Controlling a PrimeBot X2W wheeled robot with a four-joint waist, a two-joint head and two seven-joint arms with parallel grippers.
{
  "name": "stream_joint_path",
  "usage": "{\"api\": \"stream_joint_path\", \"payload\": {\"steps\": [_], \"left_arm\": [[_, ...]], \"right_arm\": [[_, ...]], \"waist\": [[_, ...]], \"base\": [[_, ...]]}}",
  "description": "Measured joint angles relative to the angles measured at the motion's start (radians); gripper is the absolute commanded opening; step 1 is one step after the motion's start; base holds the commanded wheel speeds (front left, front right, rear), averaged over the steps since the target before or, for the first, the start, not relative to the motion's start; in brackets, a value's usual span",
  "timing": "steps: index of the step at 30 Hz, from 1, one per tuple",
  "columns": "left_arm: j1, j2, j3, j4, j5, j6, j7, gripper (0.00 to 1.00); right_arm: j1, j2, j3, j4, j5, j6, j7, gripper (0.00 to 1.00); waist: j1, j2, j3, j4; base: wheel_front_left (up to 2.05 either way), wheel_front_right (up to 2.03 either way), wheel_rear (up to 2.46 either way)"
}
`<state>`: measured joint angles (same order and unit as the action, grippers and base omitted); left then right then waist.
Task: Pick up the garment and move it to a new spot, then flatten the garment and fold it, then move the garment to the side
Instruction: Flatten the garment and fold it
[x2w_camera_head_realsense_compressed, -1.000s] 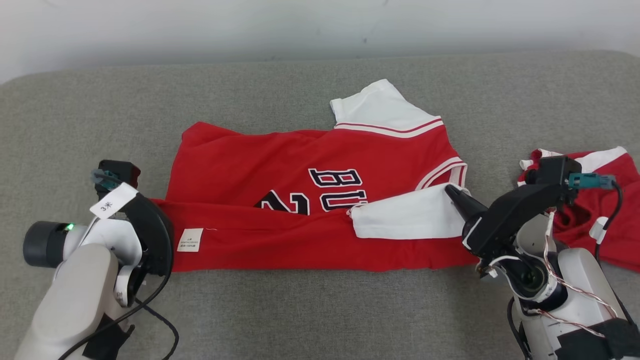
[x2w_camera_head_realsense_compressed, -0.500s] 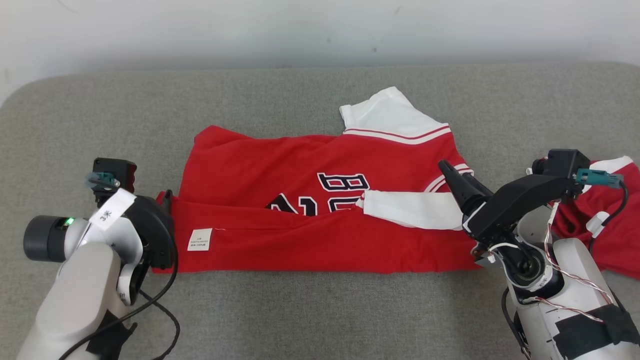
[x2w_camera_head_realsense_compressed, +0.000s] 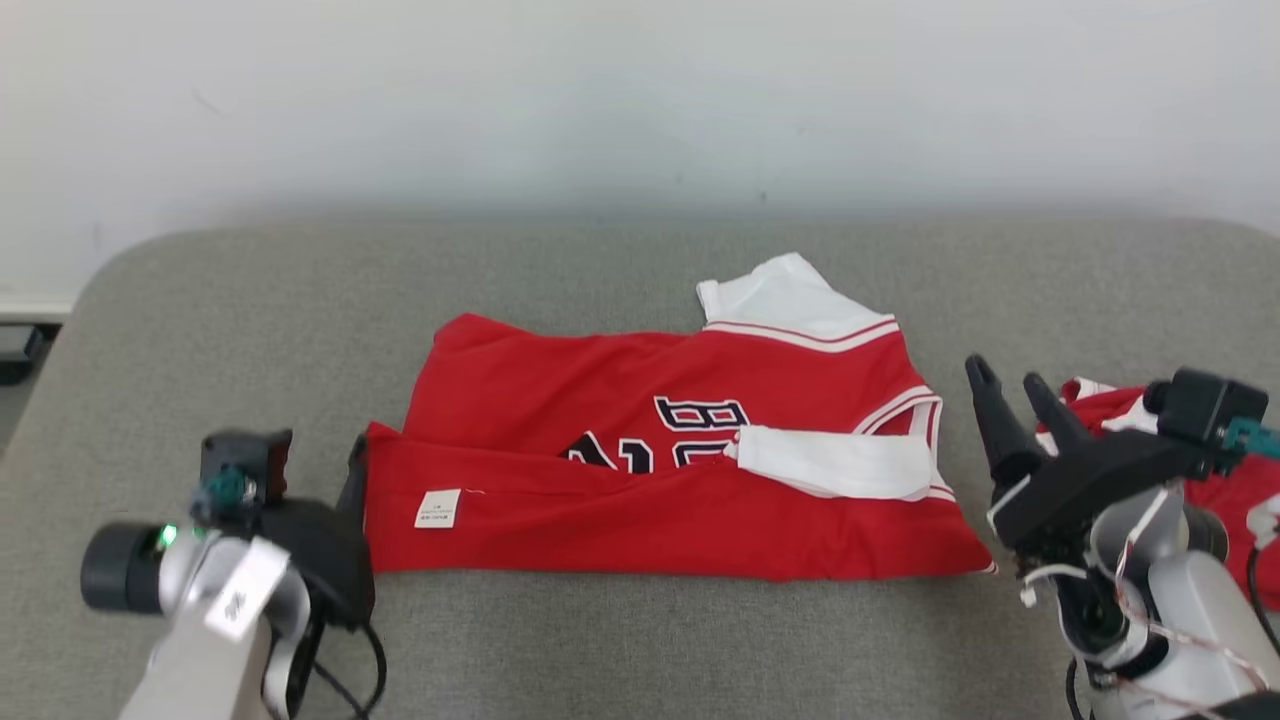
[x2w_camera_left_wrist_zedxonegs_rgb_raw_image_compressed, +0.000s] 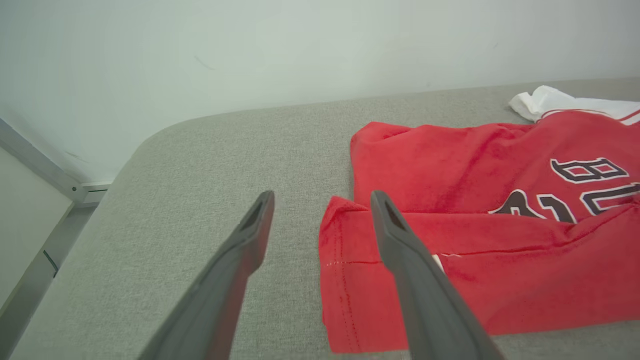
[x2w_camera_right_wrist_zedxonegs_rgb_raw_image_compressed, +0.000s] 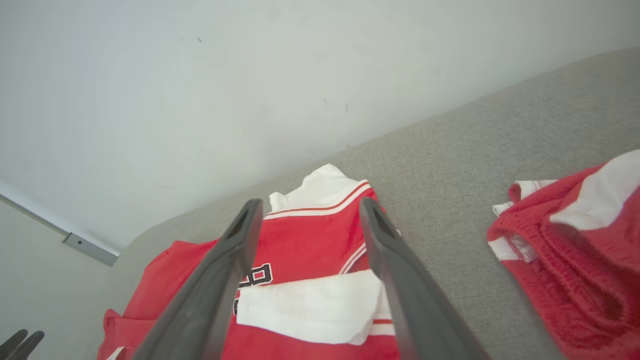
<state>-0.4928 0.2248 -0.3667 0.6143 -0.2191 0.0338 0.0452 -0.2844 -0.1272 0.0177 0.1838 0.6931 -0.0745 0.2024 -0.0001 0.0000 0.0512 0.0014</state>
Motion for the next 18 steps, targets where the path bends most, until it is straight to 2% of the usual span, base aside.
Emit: {"api": "stream_joint_path", "payload": {"steps": [8,13,18], "left_arm": [[0.174,0.019,-0.009,-0.012,-0.011,-0.009,-0.028,1.0],[0.179,0.021,-0.023,-0.013,-0.011,-0.018,-0.028,1.0],[0.159,0.026,-0.035,-0.005,-0.008,-0.034,-0.018,1.0]], "right_arm": [[0.17,0.001,0.025,-0.05,-0.04,-0.002,-0.026,1.0],[0.213,0.002,0.037,-0.059,-0.046,-0.005,-0.027,1.0],[0.214,-0.022,0.075,-0.052,-0.109,-0.005,-0.027,1.0]], "waist": [[-0.0002,-0.0003,-0.067,0.008],[-0.0001,-0.0002,-0.047,0.002],[0.0,-0.0001,0.003,-0.009]], "base": [[0.0,0.0,0.0],[0.0,0.0,0.0],[0.0,0.0,0.0]]}}
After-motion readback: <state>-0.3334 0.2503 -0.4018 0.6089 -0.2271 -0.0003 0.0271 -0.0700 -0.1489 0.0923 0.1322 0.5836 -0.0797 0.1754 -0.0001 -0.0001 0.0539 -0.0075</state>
